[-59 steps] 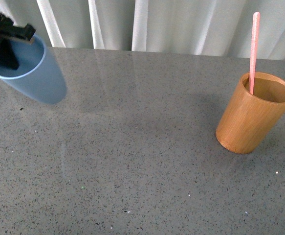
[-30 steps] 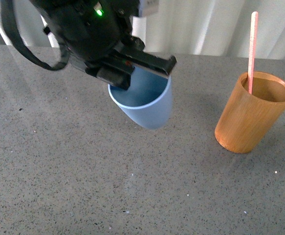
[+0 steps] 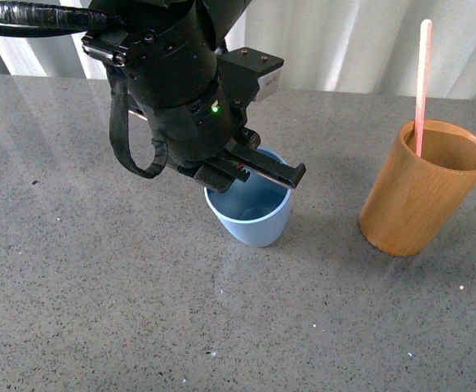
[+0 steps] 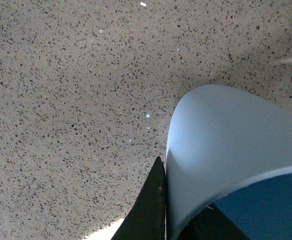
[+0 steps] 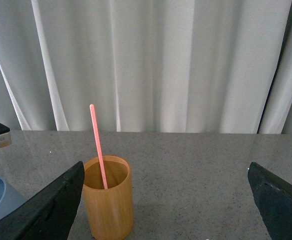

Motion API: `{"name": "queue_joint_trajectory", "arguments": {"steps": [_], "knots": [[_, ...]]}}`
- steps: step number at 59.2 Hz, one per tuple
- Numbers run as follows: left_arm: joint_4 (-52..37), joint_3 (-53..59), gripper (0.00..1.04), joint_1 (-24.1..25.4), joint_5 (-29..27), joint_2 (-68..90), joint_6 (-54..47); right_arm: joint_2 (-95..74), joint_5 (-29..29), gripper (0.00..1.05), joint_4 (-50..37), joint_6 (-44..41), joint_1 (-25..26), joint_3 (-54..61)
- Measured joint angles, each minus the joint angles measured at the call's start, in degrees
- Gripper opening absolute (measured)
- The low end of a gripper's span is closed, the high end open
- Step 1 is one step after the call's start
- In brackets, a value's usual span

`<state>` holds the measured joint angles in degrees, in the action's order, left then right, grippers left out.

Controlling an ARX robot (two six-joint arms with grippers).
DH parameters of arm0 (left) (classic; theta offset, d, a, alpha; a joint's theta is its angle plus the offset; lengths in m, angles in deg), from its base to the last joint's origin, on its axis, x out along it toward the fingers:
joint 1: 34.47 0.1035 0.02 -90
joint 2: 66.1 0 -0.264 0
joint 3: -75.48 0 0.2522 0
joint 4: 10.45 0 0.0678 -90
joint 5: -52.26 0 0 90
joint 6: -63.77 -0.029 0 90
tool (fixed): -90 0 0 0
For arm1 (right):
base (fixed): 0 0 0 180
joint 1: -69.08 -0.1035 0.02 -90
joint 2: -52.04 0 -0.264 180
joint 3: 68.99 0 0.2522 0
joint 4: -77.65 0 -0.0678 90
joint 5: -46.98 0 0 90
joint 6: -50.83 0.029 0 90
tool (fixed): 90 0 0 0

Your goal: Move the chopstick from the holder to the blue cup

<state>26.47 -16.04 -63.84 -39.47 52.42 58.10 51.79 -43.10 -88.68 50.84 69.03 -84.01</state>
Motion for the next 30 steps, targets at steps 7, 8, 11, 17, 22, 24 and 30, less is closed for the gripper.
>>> {"name": "queue_joint_trajectory", "arguments": {"steps": [7, 8, 11, 17, 22, 24, 30], "knots": [[-0.17, 0.22, 0.05, 0.00, 0.39, 0.00, 0.87, 0.00, 0.02, 0.95, 0.00, 0.00, 0.00, 0.00], [-0.17, 0.24, 0.07, 0.00, 0.44, 0.00, 1.07, 0.00, 0.02, 0.95, 0.00, 0.00, 0.00, 0.00], [-0.11, 0.22, 0.14, 0.04, 0.90, 0.00, 1.68, 0.00, 0.02, 0.95, 0.00, 0.00, 0.00, 0.00], [0.72, 0.22, 0.30, 0.17, 2.36, -0.04, 2.40, 0.00, 0.00, 0.95, 0.00, 0.00, 0.00, 0.00], [1.57, 0.22, 0.46, 0.46, 3.04, -0.46, 2.95, 0.00, 0.02, 0.95, 0.00, 0.00, 0.00, 0.00], [1.84, 0.17, 0.52, 0.52, 3.28, -0.79, 2.99, 0.00, 0.00, 0.95, 0.00, 0.00, 0.00, 0.00], [2.36, -0.26, 0.69, 0.83, 4.37, -2.34, 3.28, 0.00, 0.00, 0.95, 0.00, 0.00, 0.00, -0.02]]}}
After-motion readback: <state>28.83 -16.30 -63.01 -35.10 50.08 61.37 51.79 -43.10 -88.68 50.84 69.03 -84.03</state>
